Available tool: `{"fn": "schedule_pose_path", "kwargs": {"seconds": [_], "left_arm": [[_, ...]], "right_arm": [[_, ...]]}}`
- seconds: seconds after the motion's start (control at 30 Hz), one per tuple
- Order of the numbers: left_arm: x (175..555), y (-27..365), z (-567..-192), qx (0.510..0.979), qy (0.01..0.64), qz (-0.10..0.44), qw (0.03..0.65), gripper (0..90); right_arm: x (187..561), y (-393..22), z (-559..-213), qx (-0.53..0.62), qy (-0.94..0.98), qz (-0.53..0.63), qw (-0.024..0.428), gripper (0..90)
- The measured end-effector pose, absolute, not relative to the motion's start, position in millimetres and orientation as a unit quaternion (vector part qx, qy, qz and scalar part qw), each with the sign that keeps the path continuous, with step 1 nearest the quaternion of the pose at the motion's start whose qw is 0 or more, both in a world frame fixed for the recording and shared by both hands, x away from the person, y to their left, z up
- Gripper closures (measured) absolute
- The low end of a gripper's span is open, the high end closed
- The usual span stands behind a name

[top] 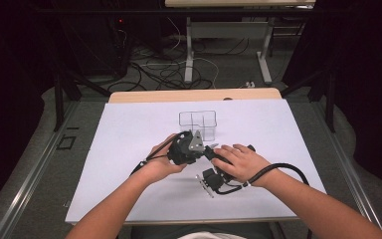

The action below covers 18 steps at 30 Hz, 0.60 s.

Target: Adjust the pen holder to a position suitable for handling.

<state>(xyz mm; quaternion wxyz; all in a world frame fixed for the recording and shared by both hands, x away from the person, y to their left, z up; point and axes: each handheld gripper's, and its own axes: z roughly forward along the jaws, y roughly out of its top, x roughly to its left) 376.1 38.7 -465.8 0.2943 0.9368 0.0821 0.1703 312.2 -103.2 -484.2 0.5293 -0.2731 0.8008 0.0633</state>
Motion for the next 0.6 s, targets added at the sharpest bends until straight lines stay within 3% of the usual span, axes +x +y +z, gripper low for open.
{"fn": "schedule_pose_path", "kwargs": {"seconds": [0.43, 0.6], "left_arm": [[387, 46, -461, 0.928, 0.116, 0.176, 0.307, 78.6], [395, 52, -457, 0.919, 0.144, 0.178, 0.321, 78.6]], "right_arm": [[317, -110, -476, -0.222, 0.814, 0.105, 0.527, 57.0], [318, -114, -471, -0.187, 0.818, 0.123, 0.530, 54.0]]}}
